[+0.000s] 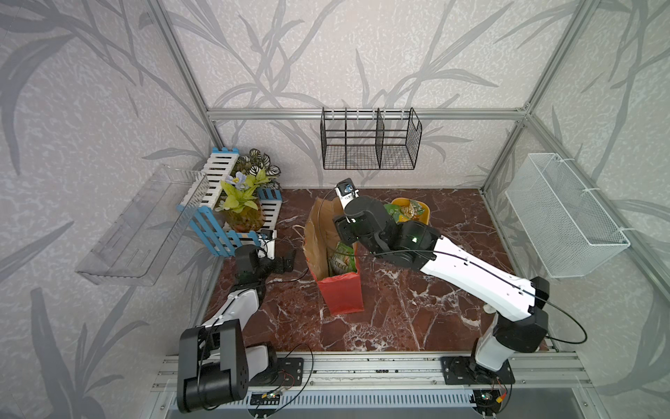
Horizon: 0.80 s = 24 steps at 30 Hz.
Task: Place the condiment packets inside the bag
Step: Place the condiment packet in the paper bag, then pick up the condiment packet from the storage box.
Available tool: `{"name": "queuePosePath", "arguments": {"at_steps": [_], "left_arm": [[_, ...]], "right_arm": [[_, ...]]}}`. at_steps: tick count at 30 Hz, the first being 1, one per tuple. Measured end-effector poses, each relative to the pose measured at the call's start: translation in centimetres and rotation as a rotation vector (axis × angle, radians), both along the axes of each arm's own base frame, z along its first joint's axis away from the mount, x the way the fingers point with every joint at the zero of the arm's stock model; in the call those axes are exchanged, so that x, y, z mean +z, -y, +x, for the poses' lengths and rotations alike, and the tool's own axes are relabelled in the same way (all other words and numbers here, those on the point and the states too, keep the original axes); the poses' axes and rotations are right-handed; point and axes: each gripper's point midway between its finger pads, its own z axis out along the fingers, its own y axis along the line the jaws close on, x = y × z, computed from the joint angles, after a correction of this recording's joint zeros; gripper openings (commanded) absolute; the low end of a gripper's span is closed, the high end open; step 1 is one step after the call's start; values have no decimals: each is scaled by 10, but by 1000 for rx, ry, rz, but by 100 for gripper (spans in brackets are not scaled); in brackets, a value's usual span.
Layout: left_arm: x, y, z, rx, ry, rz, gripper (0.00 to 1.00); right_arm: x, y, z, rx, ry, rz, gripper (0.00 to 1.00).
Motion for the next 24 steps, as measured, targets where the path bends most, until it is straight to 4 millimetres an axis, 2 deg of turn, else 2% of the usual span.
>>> {"name": "queuePosePath", "arguments": {"at_steps": [3,8,11,13,17,24], "left_arm": [[0,0,0,-2,1,-1,100],[0,1,0,-6,1,-3,100],[0,1,0,-7,1,-4,100],[0,1,0,-7,2,-3,100],[0,1,0,-6,1,-3,100],[0,1,0,-6,0,-4,100]], "right_arm": [[6,36,9,-55,-7,35,68],[7,126,42,-248,-22,117,79],[-12,174,64,-373,-58,145,85],[-37,199,80,-446,-102,140,90],[-85,217,99,-506,-191,80,95],[-176,207,129,-487,-343,-98,98]]}}
